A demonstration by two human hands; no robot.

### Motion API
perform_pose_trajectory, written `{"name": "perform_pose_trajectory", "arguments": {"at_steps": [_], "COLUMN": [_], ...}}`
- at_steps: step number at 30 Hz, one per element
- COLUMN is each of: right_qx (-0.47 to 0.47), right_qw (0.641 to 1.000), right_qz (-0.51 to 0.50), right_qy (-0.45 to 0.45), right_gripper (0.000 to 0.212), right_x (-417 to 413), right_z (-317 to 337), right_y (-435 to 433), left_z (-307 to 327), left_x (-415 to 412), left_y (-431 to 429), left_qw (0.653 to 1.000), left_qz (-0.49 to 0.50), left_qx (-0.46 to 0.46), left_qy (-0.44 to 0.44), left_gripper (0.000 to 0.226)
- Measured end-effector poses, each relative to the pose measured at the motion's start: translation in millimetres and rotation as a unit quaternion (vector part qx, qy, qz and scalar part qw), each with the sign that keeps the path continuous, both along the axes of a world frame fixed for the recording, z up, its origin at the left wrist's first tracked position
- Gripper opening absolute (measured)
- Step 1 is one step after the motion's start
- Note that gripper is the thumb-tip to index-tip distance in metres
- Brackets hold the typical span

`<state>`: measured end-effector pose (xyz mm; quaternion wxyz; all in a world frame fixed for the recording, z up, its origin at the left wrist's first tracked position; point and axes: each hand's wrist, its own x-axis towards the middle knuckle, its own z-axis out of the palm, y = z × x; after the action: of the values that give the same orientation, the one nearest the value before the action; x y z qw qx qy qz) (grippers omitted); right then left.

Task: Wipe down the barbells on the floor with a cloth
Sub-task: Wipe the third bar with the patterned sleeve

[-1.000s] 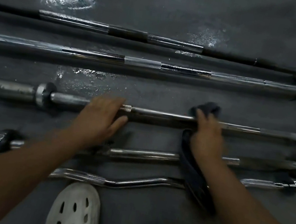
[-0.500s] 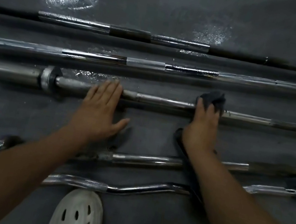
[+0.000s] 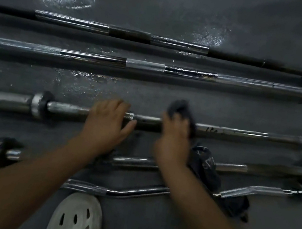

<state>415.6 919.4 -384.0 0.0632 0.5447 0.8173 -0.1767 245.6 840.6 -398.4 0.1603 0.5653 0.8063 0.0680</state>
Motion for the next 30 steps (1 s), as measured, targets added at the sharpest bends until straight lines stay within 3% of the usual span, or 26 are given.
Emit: {"name": "perform_pose_trajectory", "arguments": {"at_steps": [2,4,8,9,11,15,17,20,22,24,27,30], "right_qx": [-0.03,-0.054,-0.06,-0.039,0.003,-0.035,-0.022,0.025,0.039,0.018,-0.035,-0.024], "right_qw": [0.988,0.978,0.995,0.996,0.998,0.98,0.985,0.998,0.996,0.998,0.993,0.987], "right_qz": [0.129,0.175,-0.036,-0.05,0.005,0.163,0.148,-0.017,-0.058,-0.037,0.082,0.132], "right_qy": [0.078,0.097,0.076,0.07,0.055,0.109,0.084,0.052,0.052,0.048,0.08,0.087], "right_gripper": [0.071,0.07,0.072,0.072,0.069,0.071,0.069,0.067,0.068,0.065,0.072,0.071], "right_x": [-20.7,-3.0,70.7,67.7,33.1,-17.0,3.5,59.9,62.3,26.9,-33.5,-28.7], "right_z": [-2.2,0.4,-2.6,-3.8,-3.6,6.5,6.9,5.6,-1.0,-5.1,-8.1,-2.8], "right_y": [-31.1,-24.5,10.7,6.3,-15.4,-31.9,-2.0,44.1,47.0,32.4,10.1,29.3], "left_z": [-3.8,-2.6,-0.7,-2.5,-6.6,-4.4,-2.6,0.3,-2.1,-1.2,8.0,13.3], "left_x": [12.7,18.7,32.2,34.1,31.3,-11.4,-26.2,-19.9,-18.6,-23.2,-42.6,-56.4], "left_y": [-12.4,-37.2,-74.3,-73.8,-59.5,-5.7,-4.8,-21.2,-16.8,-1.6,26.1,34.4], "left_qw": [0.999,0.997,0.995,0.995,0.994,0.994,0.997,0.994,0.993,0.991,0.986,0.989], "left_qz": [-0.047,-0.074,-0.094,-0.095,-0.091,-0.076,-0.065,-0.085,-0.076,-0.077,-0.097,-0.122], "left_qx": [-0.02,-0.015,-0.021,-0.035,-0.053,-0.076,-0.046,-0.062,-0.082,-0.101,-0.13,-0.085], "left_qy": [0.009,-0.005,-0.028,-0.02,-0.006,-0.03,-0.017,0.042,0.04,0.043,0.026,0.013], "left_gripper": [0.055,0.059,0.072,0.075,0.08,0.089,0.086,0.092,0.099,0.104,0.101,0.09]}}
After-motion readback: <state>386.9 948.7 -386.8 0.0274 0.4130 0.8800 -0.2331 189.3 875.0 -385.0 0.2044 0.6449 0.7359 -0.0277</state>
